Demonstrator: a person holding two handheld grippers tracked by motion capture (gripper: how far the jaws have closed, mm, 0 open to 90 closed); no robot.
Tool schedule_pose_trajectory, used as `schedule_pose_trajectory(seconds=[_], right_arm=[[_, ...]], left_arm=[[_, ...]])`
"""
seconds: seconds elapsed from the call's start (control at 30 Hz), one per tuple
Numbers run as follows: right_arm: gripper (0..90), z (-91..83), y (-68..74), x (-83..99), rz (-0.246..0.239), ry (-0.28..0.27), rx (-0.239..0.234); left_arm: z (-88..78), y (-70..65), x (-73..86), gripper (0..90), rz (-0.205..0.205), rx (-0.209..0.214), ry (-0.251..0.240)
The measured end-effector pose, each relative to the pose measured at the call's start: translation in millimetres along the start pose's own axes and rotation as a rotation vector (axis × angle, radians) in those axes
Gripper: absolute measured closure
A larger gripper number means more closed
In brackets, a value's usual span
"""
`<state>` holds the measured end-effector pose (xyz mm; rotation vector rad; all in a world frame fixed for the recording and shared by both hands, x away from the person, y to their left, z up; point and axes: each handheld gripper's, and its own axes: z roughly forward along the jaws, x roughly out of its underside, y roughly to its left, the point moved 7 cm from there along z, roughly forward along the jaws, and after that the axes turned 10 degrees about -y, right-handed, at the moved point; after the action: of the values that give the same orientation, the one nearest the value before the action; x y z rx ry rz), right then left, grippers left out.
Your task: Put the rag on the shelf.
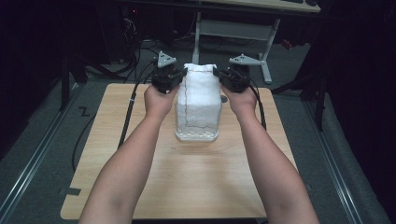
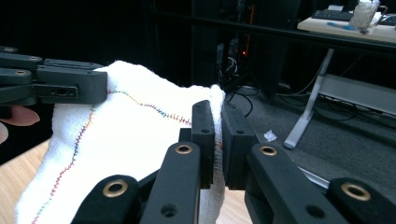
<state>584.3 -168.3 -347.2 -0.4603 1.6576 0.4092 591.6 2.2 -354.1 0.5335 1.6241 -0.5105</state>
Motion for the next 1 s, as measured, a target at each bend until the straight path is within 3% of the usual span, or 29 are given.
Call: schedule_pose_trajectory(seconds=[0.2, 0.33, 0.6, 0.73, 0.83, 1.0], right_arm=[[85.5, 9.4, -3.6, 9.5, 0.004, 0.034, 0.005], [85.5, 14.8, -5.5, 18.8, 0.002, 0.062, 0.006], [85.3, 23.5, -10.7, 40.6, 0.023, 0.115, 0.005], [82.1, 25.2, -13.2, 44.7, 0.023, 0.122, 0.025], [80.5, 22.8, -14.7, 41.6, 0.037, 0.109, 0.025], [79.0, 18.5, -14.6, 38.0, 0.017, 0.111, 0.037]], left_arm=[[10.7, 6.8, 13.8, 83.3, -0.027, -0.003, 0.048], [19.1, 11.0, 30.0, 83.0, -0.036, 0.013, 0.113], [25.0, 14.8, 49.9, 82.4, -0.087, 0.034, 0.147], [25.5, 16.5, 55.2, 77.8, -0.069, 0.015, 0.181], [22.3, 20.4, 51.7, 68.8, -0.077, -0.01, 0.162], [15.3, 23.9, 45.1, 65.6, -0.113, -0.018, 0.132]])
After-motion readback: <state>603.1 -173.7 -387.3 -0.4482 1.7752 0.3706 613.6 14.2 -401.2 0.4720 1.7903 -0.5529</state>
